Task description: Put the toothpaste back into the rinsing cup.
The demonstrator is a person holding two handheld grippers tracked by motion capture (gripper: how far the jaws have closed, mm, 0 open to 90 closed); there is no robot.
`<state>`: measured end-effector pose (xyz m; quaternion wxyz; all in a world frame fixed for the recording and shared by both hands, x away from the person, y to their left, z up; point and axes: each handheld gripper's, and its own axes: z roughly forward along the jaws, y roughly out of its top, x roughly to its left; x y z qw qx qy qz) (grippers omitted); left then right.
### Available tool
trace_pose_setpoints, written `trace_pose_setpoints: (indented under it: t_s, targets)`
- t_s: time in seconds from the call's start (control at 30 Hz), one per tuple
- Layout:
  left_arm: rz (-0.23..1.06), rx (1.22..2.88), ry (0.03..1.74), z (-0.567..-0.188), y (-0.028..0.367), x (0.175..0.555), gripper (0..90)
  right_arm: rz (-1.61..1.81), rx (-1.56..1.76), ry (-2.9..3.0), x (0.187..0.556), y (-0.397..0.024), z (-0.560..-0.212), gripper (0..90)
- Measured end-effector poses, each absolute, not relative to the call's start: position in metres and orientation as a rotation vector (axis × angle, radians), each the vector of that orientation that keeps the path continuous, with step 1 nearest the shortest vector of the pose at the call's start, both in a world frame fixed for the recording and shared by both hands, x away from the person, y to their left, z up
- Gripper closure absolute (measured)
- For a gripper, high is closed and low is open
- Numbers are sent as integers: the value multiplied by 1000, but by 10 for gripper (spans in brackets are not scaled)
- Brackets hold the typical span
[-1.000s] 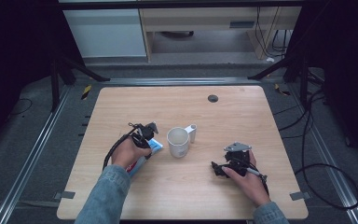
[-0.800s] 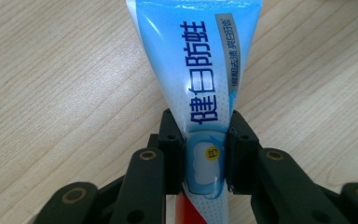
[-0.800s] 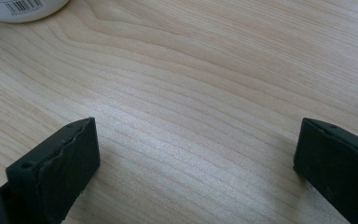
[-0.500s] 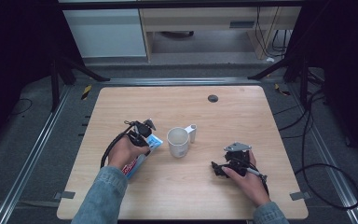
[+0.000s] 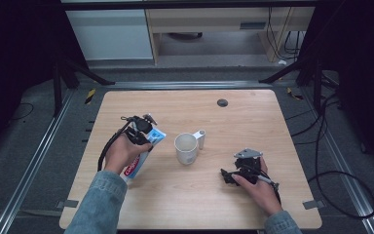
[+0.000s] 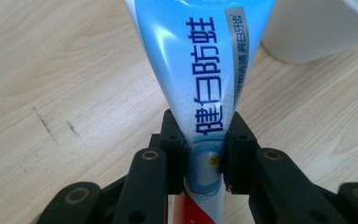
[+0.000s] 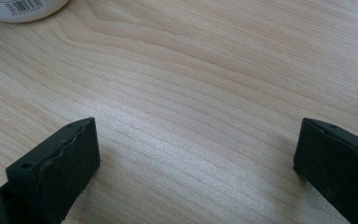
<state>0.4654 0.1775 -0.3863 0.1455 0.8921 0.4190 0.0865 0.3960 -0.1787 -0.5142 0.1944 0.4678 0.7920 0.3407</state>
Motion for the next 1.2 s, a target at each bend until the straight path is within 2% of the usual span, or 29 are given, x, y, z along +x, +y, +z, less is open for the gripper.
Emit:
trace_pose_setpoints:
  t_s: [0.47, 0.93, 1.2]
  targets:
    - [341, 2378, 1099, -352, 178, 451, 729, 947, 1296, 2216, 396, -179, -515, 6]
    - [439, 2259, 1049, -341, 162, 440, 729, 947, 1294, 2217, 396, -179, -515, 6]
    - [464, 2200, 1048, -338, 172, 442, 729, 946, 1295, 2213, 394, -179, -515, 6]
